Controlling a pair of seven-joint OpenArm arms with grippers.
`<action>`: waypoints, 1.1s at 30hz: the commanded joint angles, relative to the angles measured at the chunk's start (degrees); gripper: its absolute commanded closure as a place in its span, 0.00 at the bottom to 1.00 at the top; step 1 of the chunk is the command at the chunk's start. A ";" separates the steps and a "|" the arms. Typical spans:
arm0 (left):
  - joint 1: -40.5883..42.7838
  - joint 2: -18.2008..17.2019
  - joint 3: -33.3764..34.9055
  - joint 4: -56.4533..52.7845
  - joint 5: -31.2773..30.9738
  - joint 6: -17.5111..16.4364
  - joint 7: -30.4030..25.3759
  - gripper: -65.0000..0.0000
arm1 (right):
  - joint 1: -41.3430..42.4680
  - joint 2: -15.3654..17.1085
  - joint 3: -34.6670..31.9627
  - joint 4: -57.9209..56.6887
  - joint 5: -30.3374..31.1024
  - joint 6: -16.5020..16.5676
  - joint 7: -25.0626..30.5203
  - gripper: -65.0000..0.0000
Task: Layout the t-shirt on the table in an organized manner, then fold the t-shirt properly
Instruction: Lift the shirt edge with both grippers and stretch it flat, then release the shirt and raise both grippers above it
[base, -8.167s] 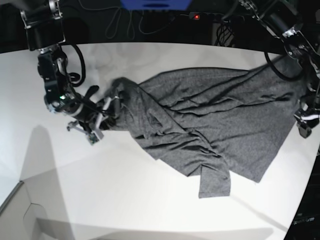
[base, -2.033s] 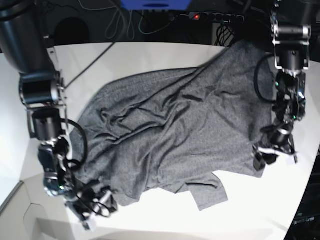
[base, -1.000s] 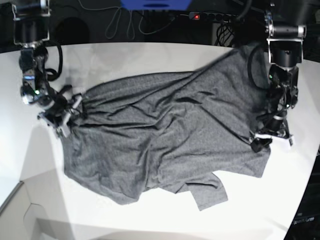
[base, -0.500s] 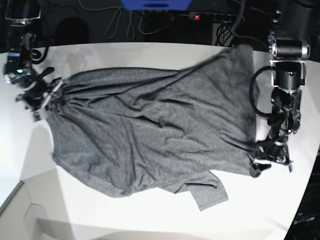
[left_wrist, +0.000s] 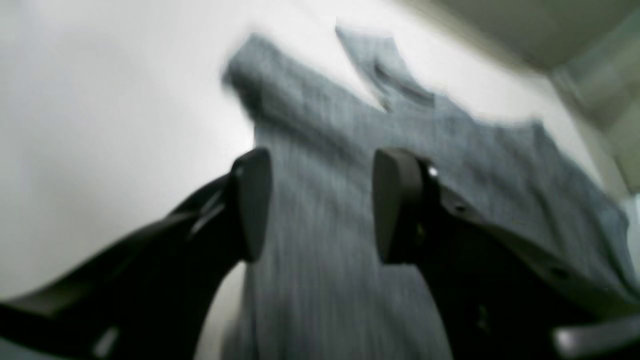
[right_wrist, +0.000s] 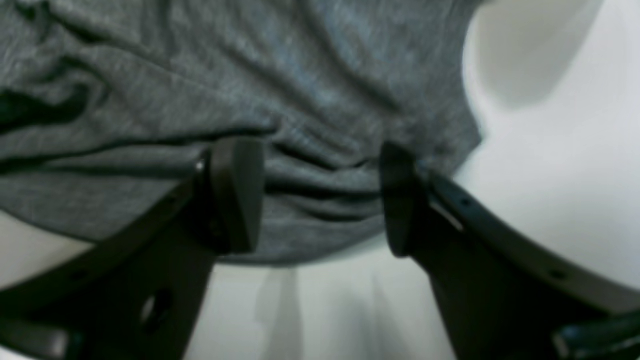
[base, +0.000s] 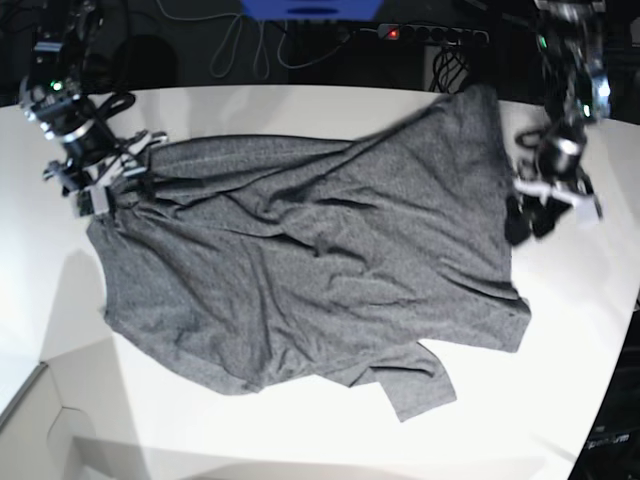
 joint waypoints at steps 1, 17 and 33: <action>2.12 -0.39 -2.32 2.13 -0.96 -0.34 -2.21 0.51 | -0.35 0.24 0.26 1.16 0.49 -0.30 1.38 0.42; 14.60 6.64 -2.76 -1.03 -0.52 -0.95 -2.21 0.51 | -3.34 -1.78 -7.82 1.16 0.49 -0.30 1.47 0.42; 14.96 4.44 6.74 -4.20 -0.52 -0.52 -2.21 0.89 | -7.73 -1.78 -10.11 1.25 0.58 -0.30 2.00 0.43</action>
